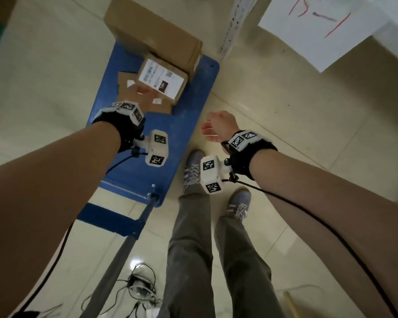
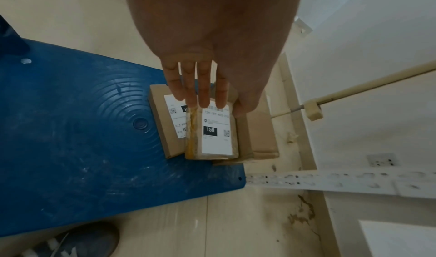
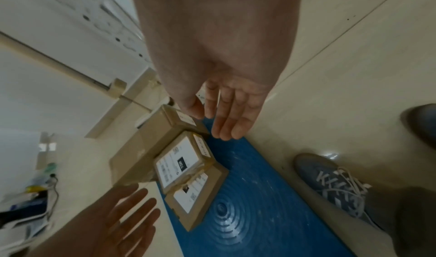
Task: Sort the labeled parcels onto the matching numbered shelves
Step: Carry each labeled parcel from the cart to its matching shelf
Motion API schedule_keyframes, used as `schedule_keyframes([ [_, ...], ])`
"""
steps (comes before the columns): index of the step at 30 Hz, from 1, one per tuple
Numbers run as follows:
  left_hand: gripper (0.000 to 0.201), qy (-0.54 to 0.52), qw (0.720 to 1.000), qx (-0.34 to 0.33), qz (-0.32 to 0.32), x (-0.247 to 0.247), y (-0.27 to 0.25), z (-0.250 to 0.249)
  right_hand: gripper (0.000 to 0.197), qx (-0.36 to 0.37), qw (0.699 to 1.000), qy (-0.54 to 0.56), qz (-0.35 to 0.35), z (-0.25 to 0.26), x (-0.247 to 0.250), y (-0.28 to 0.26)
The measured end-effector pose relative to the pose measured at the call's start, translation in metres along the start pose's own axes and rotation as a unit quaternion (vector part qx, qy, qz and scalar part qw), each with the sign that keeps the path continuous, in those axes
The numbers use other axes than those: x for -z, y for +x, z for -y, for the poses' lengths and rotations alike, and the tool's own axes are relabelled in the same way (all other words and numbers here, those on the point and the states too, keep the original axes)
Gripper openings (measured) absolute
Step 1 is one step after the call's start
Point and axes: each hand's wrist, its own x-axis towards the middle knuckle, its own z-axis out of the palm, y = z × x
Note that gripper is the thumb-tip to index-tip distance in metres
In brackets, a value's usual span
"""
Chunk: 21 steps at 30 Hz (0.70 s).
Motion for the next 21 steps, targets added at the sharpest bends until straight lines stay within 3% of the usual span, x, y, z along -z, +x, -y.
schedule_keyframes([
  [4, 0.045, -0.009, 1.0, 0.015, -0.013, -0.007, 0.042, 0.011, 0.003, -0.026, 0.999, -0.011, 0.03, -0.005, -0.029, 0.031],
  [6, 0.041, -0.001, 1.0, 0.008, -0.026, -0.011, 0.06, 0.014, 0.009, -0.034, 0.998, 0.013, 0.047, -0.004, -0.038, 0.043],
  [8, 0.042, 0.001, 0.999, -0.012, -0.04, -0.015, 0.072, 0.016, 0.021, -0.027, 0.997, 0.026, 0.073, -0.002, -0.047, 0.059],
  [11, 0.049, -0.013, 0.999, -0.014, -0.031, -0.024, 0.092, 0.022, 0.049, 0.024, 0.995, -0.036, 0.091, 0.002, -0.06, 0.086],
  [13, 0.064, -0.047, 0.999, -0.016, -0.023, -0.026, 0.105, 0.023, 0.066, 0.04, 0.993, -0.044, 0.098, 0.006, -0.066, 0.098],
  [16, 0.096, -0.103, 0.995, 0.0, -0.018, -0.028, 0.134, 0.035, 0.072, 0.051, 0.992, -0.04, 0.106, 0.011, -0.073, 0.111],
  [19, 0.091, -0.133, 0.991, 0.013, -0.021, -0.025, 0.144, 0.042, 0.069, 0.059, 0.99, -0.028, 0.123, 0.012, -0.077, 0.115],
  [21, 0.072, -0.162, 0.986, 0.015, -0.023, -0.021, 0.135, 0.038, 0.066, 0.059, 0.99, -0.02, 0.129, 0.012, -0.079, 0.113],
])
